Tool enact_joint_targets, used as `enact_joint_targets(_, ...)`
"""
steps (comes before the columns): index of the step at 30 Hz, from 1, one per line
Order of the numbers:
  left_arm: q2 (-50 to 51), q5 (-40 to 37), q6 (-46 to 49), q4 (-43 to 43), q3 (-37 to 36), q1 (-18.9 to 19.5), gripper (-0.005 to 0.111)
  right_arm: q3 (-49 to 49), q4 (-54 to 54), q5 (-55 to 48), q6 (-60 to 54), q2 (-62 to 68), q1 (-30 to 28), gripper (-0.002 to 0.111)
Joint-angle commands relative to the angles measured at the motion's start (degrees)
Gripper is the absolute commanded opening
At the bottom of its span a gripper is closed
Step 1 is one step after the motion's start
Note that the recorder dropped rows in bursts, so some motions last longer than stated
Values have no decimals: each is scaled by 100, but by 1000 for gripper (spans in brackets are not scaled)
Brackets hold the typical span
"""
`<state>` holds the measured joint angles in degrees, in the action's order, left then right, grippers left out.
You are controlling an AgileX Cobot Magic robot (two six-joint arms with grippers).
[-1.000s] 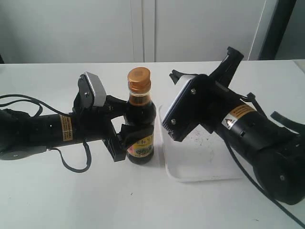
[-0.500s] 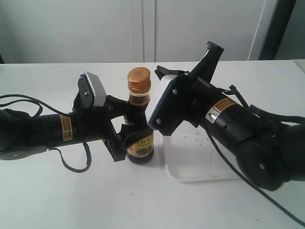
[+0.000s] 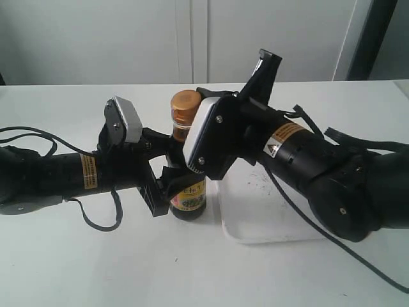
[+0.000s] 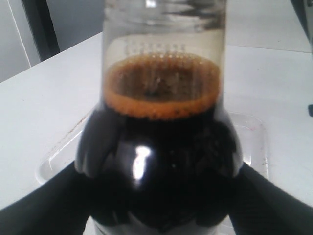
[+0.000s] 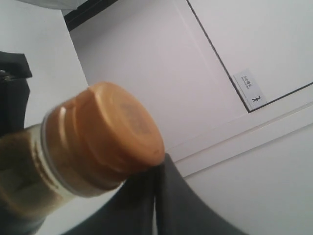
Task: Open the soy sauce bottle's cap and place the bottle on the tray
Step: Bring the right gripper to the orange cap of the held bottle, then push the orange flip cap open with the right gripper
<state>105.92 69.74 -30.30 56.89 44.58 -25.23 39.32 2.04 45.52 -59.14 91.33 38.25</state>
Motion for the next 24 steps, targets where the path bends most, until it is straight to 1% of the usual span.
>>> enact_joint_targets(1,-17,22,57,18,-23,-7,0,23,-204,-214,-18,19,-1,0)
enact_joint_targets(13,-17,22,57,7,-23,-7,0,69,-204,-174,-111,19,345,0)
enact_joint_targets(24,-17,22,57,7,-23,-7,0,110,-204,14,-65,-75,344,0)
